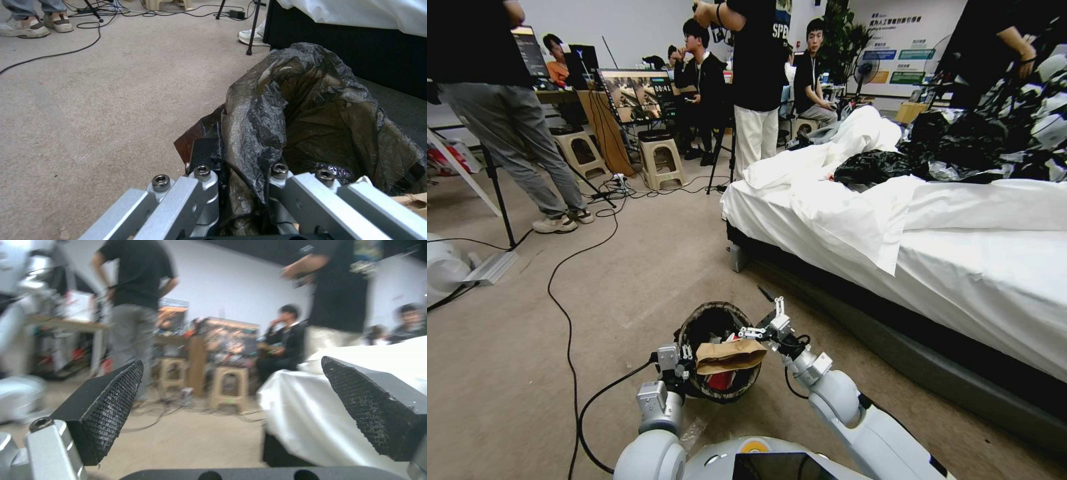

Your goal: Pick up the trash bin, then pick up the garbage from the floor and place it into the trash bin.

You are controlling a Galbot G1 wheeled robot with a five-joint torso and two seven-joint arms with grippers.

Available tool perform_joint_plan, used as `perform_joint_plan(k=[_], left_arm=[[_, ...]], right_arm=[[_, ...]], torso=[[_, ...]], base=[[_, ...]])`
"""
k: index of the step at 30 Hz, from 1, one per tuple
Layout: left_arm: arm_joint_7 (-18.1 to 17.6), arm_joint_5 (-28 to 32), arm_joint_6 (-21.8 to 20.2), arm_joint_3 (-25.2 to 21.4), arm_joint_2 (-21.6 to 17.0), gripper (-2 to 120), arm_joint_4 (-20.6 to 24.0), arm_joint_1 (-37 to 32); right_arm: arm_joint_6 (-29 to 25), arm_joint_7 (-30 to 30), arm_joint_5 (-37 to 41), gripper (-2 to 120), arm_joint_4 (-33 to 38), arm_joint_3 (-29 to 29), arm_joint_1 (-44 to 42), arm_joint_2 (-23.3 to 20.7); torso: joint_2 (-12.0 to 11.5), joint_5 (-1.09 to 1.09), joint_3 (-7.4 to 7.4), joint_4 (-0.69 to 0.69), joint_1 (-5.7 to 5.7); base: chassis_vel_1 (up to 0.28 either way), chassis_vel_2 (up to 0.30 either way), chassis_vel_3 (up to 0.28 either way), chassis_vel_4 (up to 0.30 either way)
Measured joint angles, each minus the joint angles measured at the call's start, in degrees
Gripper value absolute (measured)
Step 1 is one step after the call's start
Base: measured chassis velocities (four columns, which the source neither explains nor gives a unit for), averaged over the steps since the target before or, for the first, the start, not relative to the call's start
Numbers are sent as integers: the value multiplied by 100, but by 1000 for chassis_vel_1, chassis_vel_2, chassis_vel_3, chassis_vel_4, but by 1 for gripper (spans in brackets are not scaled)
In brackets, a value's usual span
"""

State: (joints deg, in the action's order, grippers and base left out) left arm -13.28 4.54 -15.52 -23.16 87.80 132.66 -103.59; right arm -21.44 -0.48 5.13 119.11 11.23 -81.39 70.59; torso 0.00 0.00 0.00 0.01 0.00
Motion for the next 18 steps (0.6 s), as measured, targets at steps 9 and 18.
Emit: perform_joint_plan(k=[9,18], left_arm=[[2,13,17,-35,0,6,34,-5],[1,68,33,-103,0,6,44,10]], right_arm=[[-600,42,-168,100,-298,576,-432,355],[-702,55,-164,100,-527,708,-487,561]], torso=[[0,-1,0,-1,0],[0,-1,0,0,0]], base=[[0,0,0,0],[0,0,0,0]])
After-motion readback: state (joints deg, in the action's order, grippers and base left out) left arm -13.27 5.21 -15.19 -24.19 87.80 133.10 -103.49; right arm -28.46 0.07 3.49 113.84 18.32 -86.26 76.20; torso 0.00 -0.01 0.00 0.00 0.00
